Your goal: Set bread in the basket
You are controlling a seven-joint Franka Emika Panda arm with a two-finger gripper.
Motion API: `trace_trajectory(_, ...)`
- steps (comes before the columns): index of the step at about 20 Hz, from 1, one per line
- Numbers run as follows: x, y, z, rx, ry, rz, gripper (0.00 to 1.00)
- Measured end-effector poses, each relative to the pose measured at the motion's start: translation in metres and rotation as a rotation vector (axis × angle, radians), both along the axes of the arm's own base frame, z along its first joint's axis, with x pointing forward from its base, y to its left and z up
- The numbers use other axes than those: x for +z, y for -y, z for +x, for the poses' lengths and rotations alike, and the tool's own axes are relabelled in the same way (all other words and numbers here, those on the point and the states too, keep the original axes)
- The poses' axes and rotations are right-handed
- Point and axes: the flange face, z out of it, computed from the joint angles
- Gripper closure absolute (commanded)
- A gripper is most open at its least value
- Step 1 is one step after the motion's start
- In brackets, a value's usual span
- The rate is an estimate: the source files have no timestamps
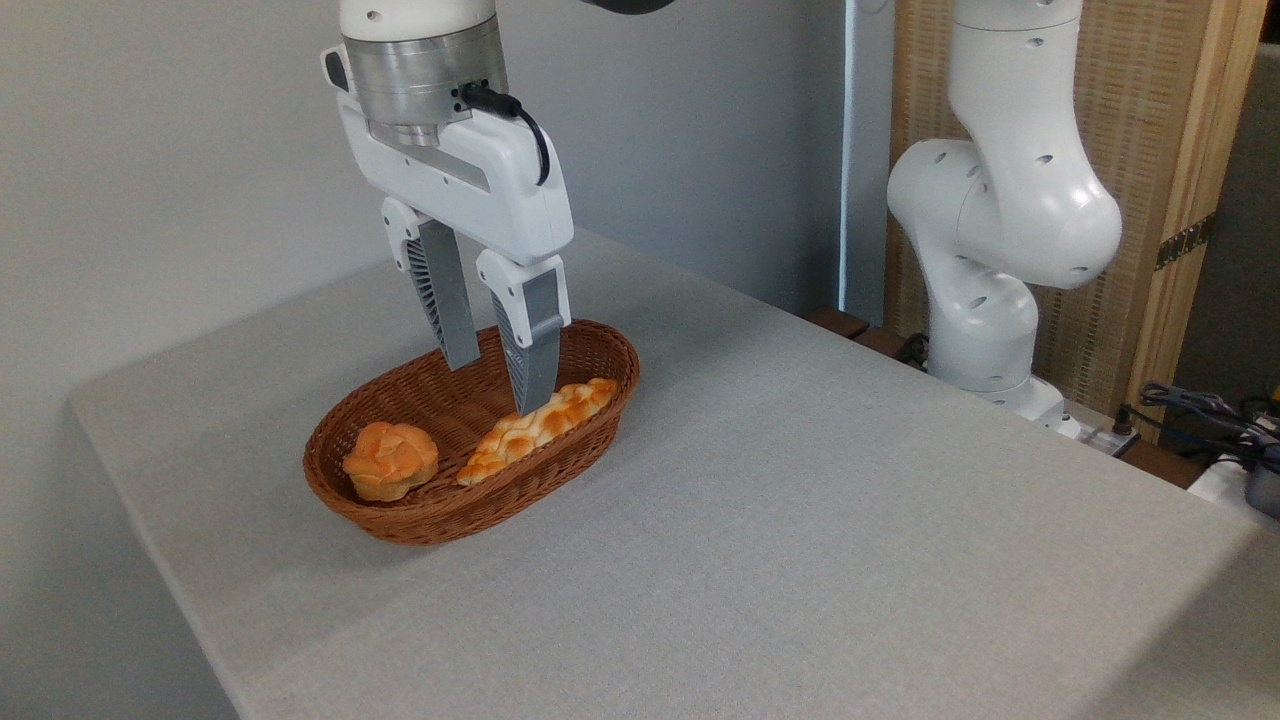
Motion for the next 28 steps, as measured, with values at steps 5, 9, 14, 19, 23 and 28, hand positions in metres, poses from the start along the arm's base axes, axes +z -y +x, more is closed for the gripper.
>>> trace_trajectory(5,0.0,0.0,0.0,0.0,0.0,0.0,0.0)
trace_trajectory(9,-0.0001,-0.002,0.0001,0.004,0.0,0.0,0.0)
trace_trajectory(14,-0.0001,-0.0029,0.0002,0.005,-0.001,0.0,0.0)
trace_trajectory(19,-0.0002,-0.0032,0.0002,0.005,-0.001,0.0,0.0)
trace_trajectory(23,-0.0001,-0.0038,0.0002,0.007,-0.001,0.0,0.0)
trace_trajectory(28,-0.0002,-0.005,0.0003,0.009,-0.001,0.0,0.0)
